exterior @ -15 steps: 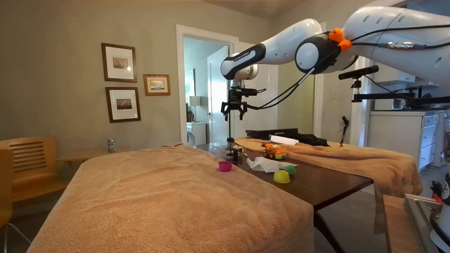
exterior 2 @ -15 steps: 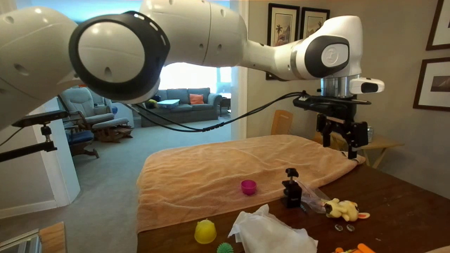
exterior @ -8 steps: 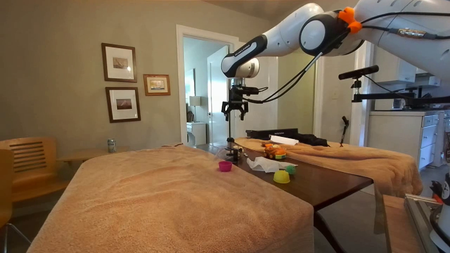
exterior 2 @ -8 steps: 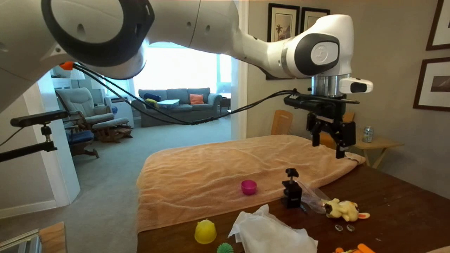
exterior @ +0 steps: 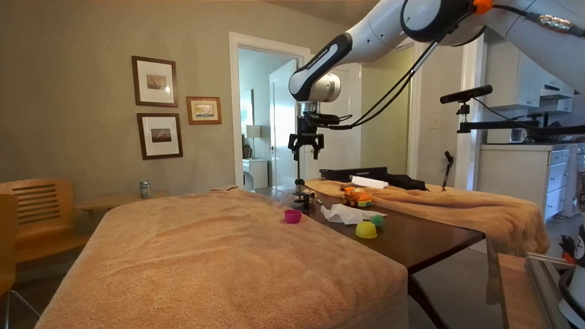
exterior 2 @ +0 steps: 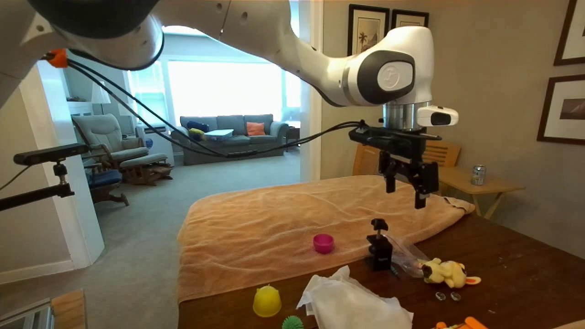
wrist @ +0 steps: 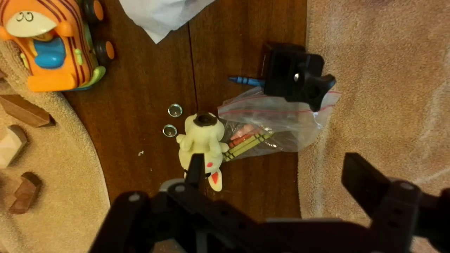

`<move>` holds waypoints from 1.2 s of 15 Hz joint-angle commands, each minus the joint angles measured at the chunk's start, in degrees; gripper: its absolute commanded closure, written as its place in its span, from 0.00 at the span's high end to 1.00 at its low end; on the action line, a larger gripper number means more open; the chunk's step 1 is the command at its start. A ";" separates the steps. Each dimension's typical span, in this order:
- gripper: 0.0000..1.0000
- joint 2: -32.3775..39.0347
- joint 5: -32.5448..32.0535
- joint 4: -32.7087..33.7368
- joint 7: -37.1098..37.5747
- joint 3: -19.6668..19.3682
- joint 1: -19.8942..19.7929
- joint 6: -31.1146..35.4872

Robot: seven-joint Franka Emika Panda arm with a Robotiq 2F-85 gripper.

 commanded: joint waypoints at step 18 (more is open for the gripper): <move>1.00 -42.61 -11.12 -56.37 7.95 -1.55 -0.69 20.64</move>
